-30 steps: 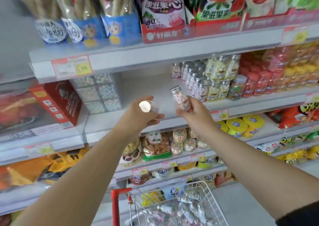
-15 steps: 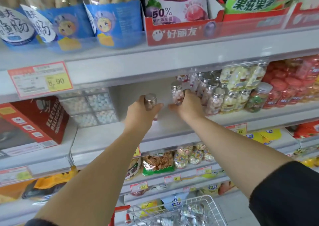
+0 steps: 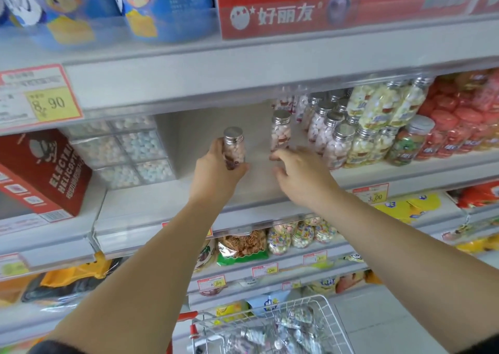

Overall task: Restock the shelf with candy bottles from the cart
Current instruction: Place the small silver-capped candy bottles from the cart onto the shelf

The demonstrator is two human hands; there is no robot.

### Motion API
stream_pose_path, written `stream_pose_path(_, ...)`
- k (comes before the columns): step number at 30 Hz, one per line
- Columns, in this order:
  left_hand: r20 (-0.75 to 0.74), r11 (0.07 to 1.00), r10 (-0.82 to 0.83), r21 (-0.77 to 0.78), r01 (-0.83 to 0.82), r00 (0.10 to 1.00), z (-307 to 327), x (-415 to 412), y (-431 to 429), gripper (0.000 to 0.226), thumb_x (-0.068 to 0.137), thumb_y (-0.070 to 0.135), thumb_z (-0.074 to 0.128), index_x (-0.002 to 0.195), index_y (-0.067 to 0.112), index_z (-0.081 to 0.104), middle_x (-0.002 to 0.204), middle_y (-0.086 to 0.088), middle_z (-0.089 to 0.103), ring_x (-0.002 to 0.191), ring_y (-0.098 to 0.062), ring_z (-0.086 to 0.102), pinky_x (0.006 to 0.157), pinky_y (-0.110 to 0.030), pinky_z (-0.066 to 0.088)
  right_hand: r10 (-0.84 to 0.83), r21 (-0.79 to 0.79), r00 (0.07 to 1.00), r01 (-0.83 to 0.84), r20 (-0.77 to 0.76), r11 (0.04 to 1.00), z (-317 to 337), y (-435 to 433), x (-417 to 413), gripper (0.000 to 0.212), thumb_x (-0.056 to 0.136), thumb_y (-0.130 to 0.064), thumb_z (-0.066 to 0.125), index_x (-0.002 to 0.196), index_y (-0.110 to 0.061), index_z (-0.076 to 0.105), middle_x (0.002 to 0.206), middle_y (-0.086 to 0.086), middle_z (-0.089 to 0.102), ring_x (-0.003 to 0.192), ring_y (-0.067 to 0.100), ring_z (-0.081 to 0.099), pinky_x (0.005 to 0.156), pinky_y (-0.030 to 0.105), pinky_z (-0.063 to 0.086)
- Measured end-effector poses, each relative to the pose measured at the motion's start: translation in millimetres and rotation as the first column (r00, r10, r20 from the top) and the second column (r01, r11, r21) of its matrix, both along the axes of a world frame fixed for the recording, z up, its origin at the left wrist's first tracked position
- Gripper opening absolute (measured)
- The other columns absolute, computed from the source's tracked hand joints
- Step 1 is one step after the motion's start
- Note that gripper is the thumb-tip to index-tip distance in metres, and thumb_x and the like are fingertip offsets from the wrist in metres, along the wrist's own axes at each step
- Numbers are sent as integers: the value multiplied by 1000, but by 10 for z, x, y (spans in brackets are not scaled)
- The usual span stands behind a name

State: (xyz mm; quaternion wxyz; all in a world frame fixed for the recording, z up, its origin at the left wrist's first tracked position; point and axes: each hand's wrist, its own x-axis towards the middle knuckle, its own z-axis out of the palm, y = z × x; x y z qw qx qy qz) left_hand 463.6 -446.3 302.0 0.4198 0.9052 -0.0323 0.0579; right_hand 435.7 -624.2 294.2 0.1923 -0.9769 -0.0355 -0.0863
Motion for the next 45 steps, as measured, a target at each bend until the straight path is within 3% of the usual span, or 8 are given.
stream_pose_path(6, -21, 1000, -19, -21, 18, 1000, -57, 102, 49, 58, 77, 32, 82, 127, 22, 55, 104, 12, 60, 83, -13, 62, 70, -19, 38, -31, -88, 992, 20, -125, 996, 8, 67, 358, 40, 100, -27, 38, 138, -18, 49, 137, 14, 55, 132, 34, 39, 101, 46, 42)
stream_pose_path(10, -26, 999, -36, -12, 36, 999, -82, 156, 100, 54, 77, 33, 81, 125, 24, 56, 106, 13, 61, 80, -9, 61, 58, -3, 33, -54, -54, 988, 47, -148, 997, 13, 29, 618, 42, 98, -26, 41, 137, -13, 51, 140, 15, 52, 131, 36, 41, 106, 46, 41)
stream_pose_path(17, -15, 999, -50, -1, 50, 999, -109, 153, 104, 45, 80, 31, 78, 119, 23, 58, 105, 12, 62, 79, -8, 63, 62, -9, 36, -124, -7, 984, 125, -127, 992, 11, -65, 747, 35, 96, -20, 51, 126, -2, 55, 143, 25, 32, 113, 42, 54, 102, 41, 44)
stream_pose_path(25, -22, 999, -53, 11, 53, 998, -96, 139, 97, 42, 81, 31, 76, 118, 24, 58, 104, 13, 62, 78, -3, 63, 60, -8, 35, -202, 11, 968, 206, -148, 978, 4, 6, 701, 57, 94, -23, 52, 142, 3, 33, 144, 23, 24, 126, 44, 43, 107, 45, 39)
stream_pose_path(30, -20, 998, -54, 29, 54, 998, -99, 140, 98, 45, 82, 32, 76, 121, 23, 57, 105, 13, 61, 78, -5, 64, 61, -9, 35, -215, 36, 954, 227, -210, 973, 45, 56, 716, 73, 98, -26, 49, 152, 6, 11, 157, 26, 11, 142, 42, 27, 112, 41, 30)
stream_pose_path(34, -17, 998, -54, 32, 54, 998, -102, 144, 99, 45, 82, 30, 76, 122, 23, 57, 106, 12, 62, 76, -3, 63, 62, -12, 36, -181, -16, 966, 181, -187, 983, 25, 150, 735, 65, 98, -33, 49, 148, 1, 25, 152, 23, 27, 141, 37, 26, 112, 40, 28)
stream_pose_path(38, -24, 998, -56, 27, 57, 998, -96, 137, 97, 46, 83, 29, 76, 124, 23, 57, 106, 13, 62, 72, 6, 60, 60, -9, 36, -194, -55, 954, 186, -228, 981, -3, 183, 836, 66, 99, -38, 47, 149, -2, 25, 158, 27, 14, 146, 40, 18, 117, 43, 20)
stream_pose_path(45, -28, 998, -60, 34, 61, 998, -90, 125, 99, 45, 83, 30, 75, 123, 24, 56, 104, 14, 61, 72, 11, 57, 59, -6, 35, -212, -110, 954, 193, -210, 975, -35, 210, 903, 66, 98, -44, 45, 145, -1, 31, 150, 21, 26, 139, 37, 25, 113, 44, 24)
